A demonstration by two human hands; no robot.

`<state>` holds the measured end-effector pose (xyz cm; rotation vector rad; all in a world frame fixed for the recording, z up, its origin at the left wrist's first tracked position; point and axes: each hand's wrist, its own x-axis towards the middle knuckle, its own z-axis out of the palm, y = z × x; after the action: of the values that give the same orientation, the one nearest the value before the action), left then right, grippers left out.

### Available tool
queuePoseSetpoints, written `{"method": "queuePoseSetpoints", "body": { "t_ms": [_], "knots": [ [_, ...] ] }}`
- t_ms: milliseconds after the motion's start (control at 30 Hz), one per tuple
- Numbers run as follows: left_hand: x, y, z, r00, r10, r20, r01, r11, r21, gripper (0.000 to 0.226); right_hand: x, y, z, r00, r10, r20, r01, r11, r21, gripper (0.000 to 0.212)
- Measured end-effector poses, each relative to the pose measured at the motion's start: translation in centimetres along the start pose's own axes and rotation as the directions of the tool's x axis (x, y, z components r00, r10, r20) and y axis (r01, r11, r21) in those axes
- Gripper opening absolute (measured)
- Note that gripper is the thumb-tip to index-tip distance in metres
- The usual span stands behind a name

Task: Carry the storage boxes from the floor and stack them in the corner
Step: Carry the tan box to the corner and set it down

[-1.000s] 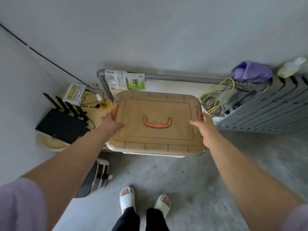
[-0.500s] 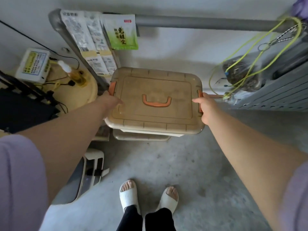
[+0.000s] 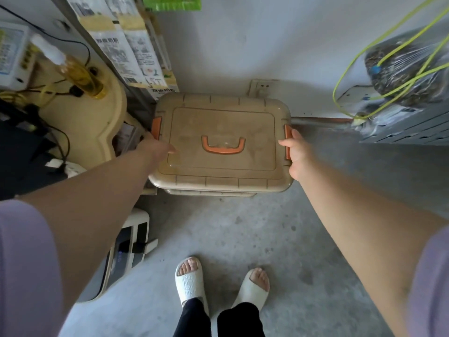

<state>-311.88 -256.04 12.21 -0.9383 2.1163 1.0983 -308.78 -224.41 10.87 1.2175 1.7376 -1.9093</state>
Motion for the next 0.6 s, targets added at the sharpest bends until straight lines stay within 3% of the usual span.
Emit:
{"method": "queuePoseSetpoints", "body": {
  "t_ms": [133, 267, 467, 600],
  "knots": [
    [0.5, -0.9, -0.3, 1.000, -0.002, -0.025, 0.001, 0.999, -0.039, 0.074, 0.2, 0.7, 1.1, 0.999, -0.026, 0.022, 0.027, 0.999, -0.041, 0.067],
    [1.1, -2.6, -0.5, 1.000, -0.017, -0.024, 0.017, 1.000, -0.008, 0.081, 0.1, 1.5, 1.7, 0.993, -0.106, 0.056, 0.113, 0.985, -0.132, 0.061],
    [1.0, -3.9, -0.6, 0.999, -0.033, -0.040, 0.032, 0.999, -0.023, 0.085, -0.4, 3.0, 1.9, 0.989, -0.133, 0.071, 0.143, 0.974, -0.175, 0.071],
    [0.9, -3.7, -0.3, 0.999, -0.034, -0.042, 0.038, 0.996, 0.087, 0.093, -0.7, 4.1, 2.0, 0.989, -0.134, 0.056, 0.142, 0.974, -0.175, 0.078]
  ]
}}
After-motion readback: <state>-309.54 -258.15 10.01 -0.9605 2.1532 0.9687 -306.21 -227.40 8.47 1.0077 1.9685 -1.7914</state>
